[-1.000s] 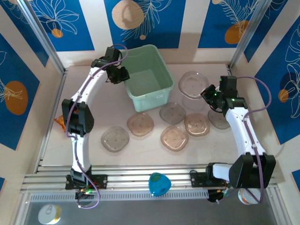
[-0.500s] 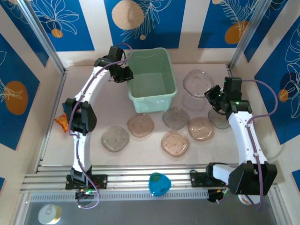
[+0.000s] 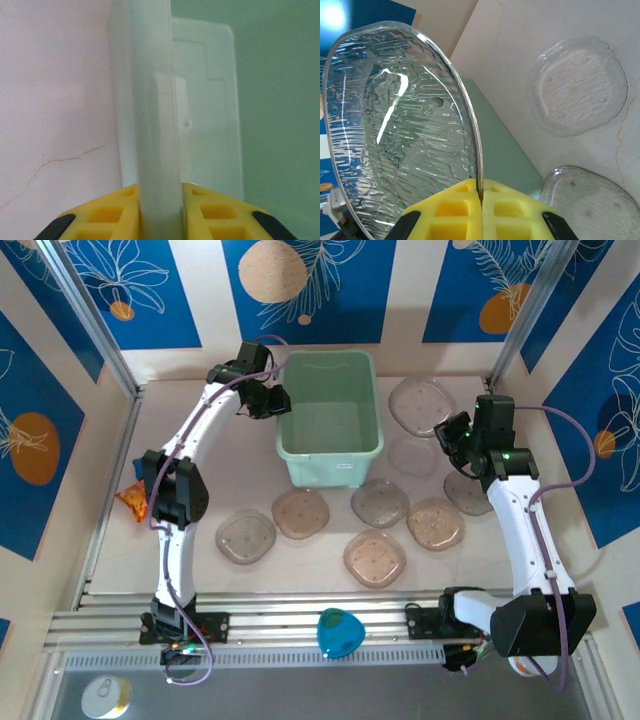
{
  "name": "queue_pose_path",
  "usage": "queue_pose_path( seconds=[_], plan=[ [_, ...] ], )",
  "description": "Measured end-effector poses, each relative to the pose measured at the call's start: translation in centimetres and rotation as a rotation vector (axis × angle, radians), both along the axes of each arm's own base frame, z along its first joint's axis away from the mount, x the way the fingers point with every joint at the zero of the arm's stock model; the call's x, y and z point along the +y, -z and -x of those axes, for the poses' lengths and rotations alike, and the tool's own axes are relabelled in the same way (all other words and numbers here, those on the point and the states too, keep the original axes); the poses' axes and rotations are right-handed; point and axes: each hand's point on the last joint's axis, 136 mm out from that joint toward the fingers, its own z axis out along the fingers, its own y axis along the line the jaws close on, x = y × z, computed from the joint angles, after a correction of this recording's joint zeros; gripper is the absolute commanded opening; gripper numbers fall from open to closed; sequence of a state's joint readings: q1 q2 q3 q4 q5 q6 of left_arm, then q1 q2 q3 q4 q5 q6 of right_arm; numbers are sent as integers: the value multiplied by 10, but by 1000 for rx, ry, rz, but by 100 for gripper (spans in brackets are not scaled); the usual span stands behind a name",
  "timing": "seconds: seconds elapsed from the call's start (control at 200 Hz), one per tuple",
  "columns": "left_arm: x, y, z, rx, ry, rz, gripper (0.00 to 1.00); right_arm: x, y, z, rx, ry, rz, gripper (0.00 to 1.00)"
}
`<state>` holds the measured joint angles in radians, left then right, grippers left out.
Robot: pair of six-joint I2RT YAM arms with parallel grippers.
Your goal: Place the plates into the plastic bin on the countertop
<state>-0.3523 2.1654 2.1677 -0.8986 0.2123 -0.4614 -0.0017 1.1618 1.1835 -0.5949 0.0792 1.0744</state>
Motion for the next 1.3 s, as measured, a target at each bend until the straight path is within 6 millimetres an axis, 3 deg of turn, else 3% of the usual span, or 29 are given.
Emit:
queue_pose_path(
  seconds=[0.345,0.525,0.835,1.08,1.295],
  plan=[
    [-3,22,6,47,-36,8,30,24,-17,-9,32,39,-31,0],
    [-3,22,10,54,-42,14,33,44,-20,-10,57,60,-59,0],
    [-7,1,14,20,-58,78,37,75,-32,-24,81,130,-76,0],
    [-5,0,19,15,-60,95,60,100,-32,-44,117,194,-81,0],
    [10,-34,25,-69,-73,131,72,132,-31,-69,124,207,-67,0]
  ],
)
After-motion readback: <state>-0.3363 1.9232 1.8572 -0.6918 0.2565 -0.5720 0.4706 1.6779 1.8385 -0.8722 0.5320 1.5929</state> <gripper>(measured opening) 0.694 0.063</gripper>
